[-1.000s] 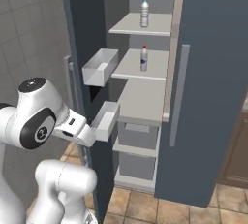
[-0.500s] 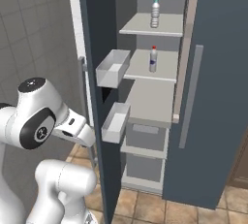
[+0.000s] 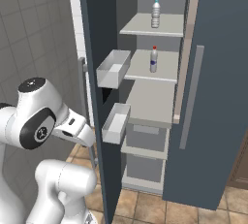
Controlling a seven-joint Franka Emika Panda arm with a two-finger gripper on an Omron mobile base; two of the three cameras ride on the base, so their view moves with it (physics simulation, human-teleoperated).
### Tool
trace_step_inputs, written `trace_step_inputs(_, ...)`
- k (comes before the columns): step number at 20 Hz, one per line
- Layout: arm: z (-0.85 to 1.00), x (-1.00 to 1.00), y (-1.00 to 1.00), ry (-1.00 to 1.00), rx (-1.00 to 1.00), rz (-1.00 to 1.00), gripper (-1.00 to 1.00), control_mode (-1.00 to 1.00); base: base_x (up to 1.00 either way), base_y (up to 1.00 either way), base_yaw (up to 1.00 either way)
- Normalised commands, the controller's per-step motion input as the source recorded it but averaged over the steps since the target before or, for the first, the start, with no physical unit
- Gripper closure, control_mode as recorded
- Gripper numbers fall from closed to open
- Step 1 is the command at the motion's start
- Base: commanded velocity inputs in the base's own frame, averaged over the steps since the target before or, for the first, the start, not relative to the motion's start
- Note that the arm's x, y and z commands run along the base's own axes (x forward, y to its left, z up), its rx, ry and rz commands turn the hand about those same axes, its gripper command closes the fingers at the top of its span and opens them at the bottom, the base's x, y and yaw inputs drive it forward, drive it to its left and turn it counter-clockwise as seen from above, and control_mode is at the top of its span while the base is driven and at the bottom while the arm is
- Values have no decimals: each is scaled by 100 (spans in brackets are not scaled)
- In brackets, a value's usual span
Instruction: Take the bottled waters from the counter and place them in the freezer to freeze. Close the freezer door after placing the bottles.
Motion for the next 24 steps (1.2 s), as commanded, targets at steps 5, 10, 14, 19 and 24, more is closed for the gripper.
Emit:
trace_step_inputs(5, 0, 0, 0, 0, 0, 0, -100, 100, 31, 3, 0)
trace_step_inputs(10, 0, 0, 0, 0, 0, 0, -100, 100, 36, 11, 0)
trace_step_inputs(14, 0, 10, 4, 0, 0, 0, -100, -100, 13, 5, 0)
trace_step_inputs(19, 0, 31, 16, -1, 0, 0, -100, -100, 0, 0, 0)
trace_step_inputs(24, 0, 15, 77, -22, -17, -6, -100, -100, 0, 0, 0)
